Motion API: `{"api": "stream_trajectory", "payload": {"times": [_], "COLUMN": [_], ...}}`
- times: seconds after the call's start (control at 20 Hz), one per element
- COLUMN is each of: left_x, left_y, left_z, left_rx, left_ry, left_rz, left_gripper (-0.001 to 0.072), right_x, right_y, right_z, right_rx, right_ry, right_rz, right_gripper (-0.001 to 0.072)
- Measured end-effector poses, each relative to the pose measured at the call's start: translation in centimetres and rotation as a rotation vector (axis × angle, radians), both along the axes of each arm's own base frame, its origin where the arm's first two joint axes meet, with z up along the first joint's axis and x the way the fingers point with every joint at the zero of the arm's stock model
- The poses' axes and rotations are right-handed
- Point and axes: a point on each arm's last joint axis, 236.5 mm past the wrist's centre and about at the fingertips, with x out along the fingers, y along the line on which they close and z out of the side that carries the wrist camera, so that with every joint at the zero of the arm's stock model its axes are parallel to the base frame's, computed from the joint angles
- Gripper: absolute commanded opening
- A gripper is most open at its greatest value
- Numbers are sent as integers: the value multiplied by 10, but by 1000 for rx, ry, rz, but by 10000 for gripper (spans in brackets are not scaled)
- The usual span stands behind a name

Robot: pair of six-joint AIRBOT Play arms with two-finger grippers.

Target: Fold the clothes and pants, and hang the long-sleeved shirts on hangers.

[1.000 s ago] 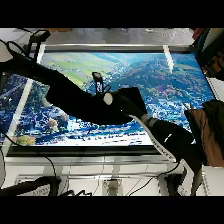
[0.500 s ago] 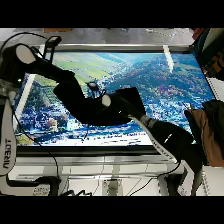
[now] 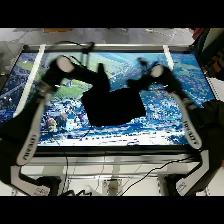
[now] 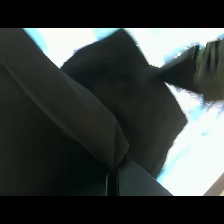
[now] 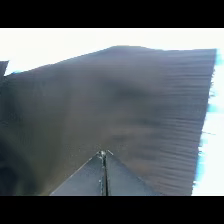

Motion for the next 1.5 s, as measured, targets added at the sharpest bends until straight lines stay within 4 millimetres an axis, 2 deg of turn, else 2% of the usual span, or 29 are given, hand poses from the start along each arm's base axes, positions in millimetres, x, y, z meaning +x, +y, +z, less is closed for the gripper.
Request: {"api": "stream_trajectory", "payload": {"times": [0.15, 0.2, 0.25, 0.35, 0.45, 0.55, 0.65, 0.75, 0.8, 0.85, 0.9, 1.05, 1.2, 1.45, 1.5], "left_x": [-12, -15, -18, -20, -20, -14, -4, 8, 13, 18, 22, 32, 39, 39, 38], "left_y": [-74, -98, -117, -145, -159, -160, -150, -132, -120, -107, -94, -56, -29, -14, -13], "left_z": [-27, -35, -41, -50, -54, -50, -41, -26, -21, -13, -9, 0, 6, 7, 6], "left_rx": [-77, -104, -130, -170, -192, -209, -220, -226, -210, -188, -154, -32, 45, 95, 100], "left_ry": [-9, -18, -31, -62, -87, -105, -119, -127, -139, -161, -184, -253, -286, -292, -289], "left_rz": [-42, -44, -39, -20, -6, 16, 39, 61, 60, 59, 52, 34, 33, 27, 24], "left_gripper": [14, 245, 720, 715, 714, 713, 712, 713, 712, 713, 712, 712, 711, 711, 710], "right_x": [3, 1, -1, -5, -7, -8, -9, -15, -20, -25, -28, -33, -38, -48, -51], "right_y": [-82, -104, -121, -149, -167, -180, -190, -181, -169, -153, -138, -103, -74, -19, -5], "right_z": [9, 11, 11, 12, 10, 6, -8, -27, -36, -43, -48, -64, -89, -113, -115], "right_rx": [-7, -8, -8, -9, -27, -65, -89, -41, 18, 98, 180, 307, 273, 208, 210], "right_ry": [30, 42, 52, 68, 71, 58, 66, 102, 126, 152, 171, 231, 280, 315, 323], "right_rz": [-122, -156, -183, -228, -244, -218, -184, -96, -39, 16, 54, 104, 156, 240, 258], "right_gripper": [20, 20, 20, 21, 20, 20, 19, 22, 195, 612, 705, 703, 702, 680, 633]}}
